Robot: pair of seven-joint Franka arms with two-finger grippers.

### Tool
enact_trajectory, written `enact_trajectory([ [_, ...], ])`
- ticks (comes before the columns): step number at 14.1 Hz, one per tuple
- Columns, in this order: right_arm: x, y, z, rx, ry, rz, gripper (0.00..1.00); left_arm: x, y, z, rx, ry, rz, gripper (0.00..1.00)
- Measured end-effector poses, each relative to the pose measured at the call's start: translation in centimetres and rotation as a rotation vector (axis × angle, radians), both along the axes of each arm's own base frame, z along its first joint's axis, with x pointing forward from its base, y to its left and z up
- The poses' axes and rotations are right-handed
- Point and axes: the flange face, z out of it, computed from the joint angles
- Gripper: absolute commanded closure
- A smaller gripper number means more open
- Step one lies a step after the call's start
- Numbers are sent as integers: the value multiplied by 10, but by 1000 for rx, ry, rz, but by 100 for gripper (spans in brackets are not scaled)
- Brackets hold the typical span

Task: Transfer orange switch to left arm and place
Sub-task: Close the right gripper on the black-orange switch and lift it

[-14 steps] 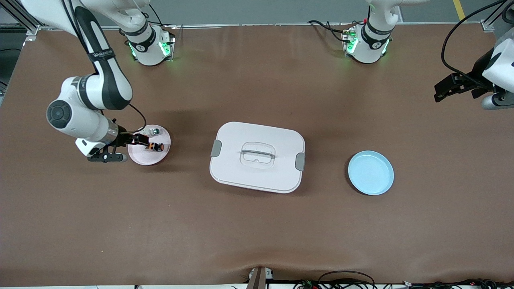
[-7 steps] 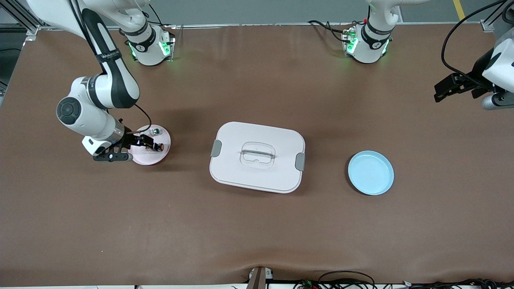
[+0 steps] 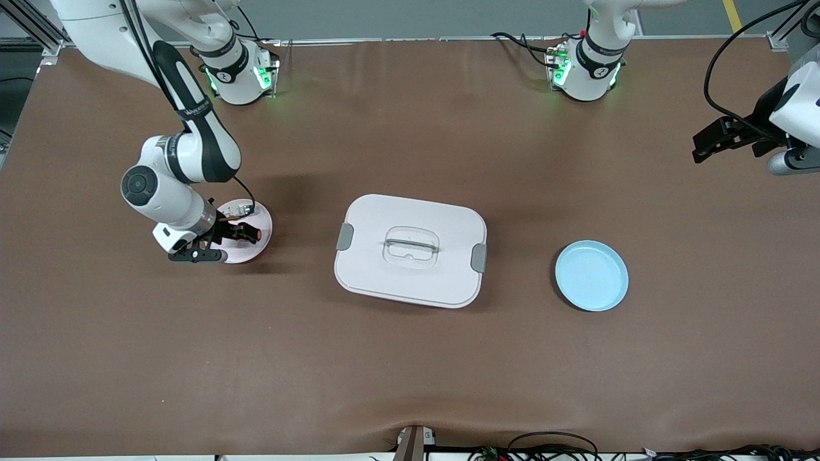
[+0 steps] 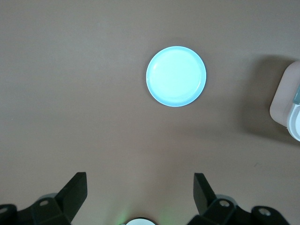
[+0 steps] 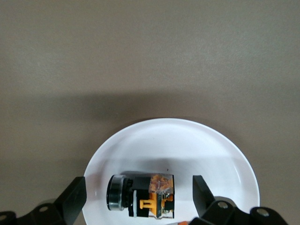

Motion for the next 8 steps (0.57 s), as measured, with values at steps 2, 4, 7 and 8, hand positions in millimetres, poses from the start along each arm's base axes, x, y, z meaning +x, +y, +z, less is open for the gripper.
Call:
enact_trajectory([
  [2,-2,0,-3,-1,8,0,0,0,0,0,0,0,0,0],
  [4,-6,-1,-7,-3,10,-1,0,0,0,0,0,0,0,0],
  [7,-16,-2,-20,-8,1,-3,0,0,0,0,0,0,0,0],
  [8,-19,-3,-25,-10,3,-4,0,0,0,0,0,0,0,0],
])
